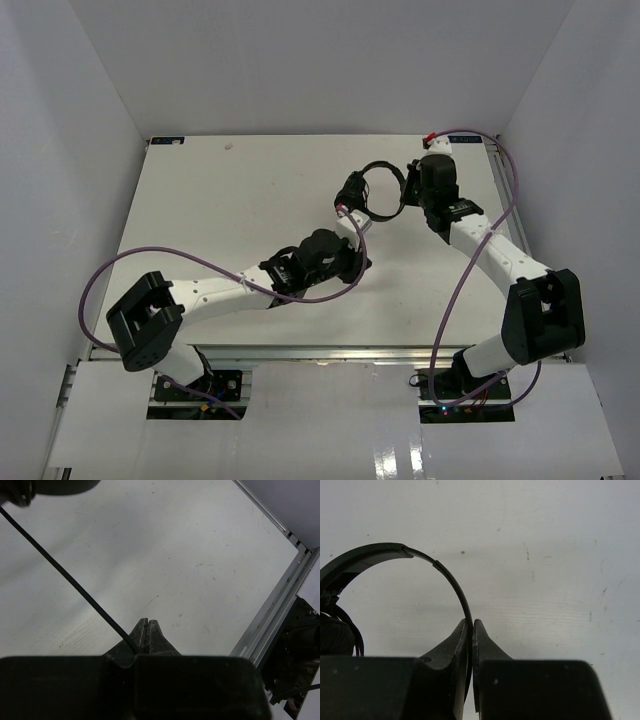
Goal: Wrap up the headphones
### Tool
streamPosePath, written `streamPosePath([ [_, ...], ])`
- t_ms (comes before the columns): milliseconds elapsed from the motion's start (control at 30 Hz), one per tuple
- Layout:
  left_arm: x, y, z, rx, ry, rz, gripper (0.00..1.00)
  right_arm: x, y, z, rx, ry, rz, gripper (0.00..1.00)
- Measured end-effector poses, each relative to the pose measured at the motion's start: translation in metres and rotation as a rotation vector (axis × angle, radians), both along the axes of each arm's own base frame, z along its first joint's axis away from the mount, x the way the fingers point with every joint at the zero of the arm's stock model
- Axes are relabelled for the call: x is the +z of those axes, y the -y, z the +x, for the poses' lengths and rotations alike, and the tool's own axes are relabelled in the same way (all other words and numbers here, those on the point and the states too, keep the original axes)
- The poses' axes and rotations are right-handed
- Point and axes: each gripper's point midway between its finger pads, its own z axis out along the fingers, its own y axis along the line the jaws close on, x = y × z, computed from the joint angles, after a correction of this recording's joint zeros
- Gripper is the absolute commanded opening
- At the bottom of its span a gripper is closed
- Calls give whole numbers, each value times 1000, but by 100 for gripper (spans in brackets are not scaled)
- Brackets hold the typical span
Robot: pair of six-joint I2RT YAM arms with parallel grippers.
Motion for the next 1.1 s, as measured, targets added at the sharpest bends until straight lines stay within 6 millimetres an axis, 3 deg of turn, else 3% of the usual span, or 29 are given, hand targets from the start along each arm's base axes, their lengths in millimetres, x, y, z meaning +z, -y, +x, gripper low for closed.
streamPosePath([
  [167,-2,13,-3,-15,-90,-6,4,-26,-1,-6,21,43,-126,8],
  [367,-38,16,-5,-30,-281,-45,5,-60,-2,-22,62,19,-197,8],
  [500,-49,9,1,-12,-381,-121,9,-78,0,-28,73,-8,-214,8],
  [800,-30,13,32,5,-508,-340,35,-109,-5,-42,128,-81,-207,8],
  [1100,-16,27,52,-30,-598,-437,48,-122,-13,-49,168,-118,-173,8],
])
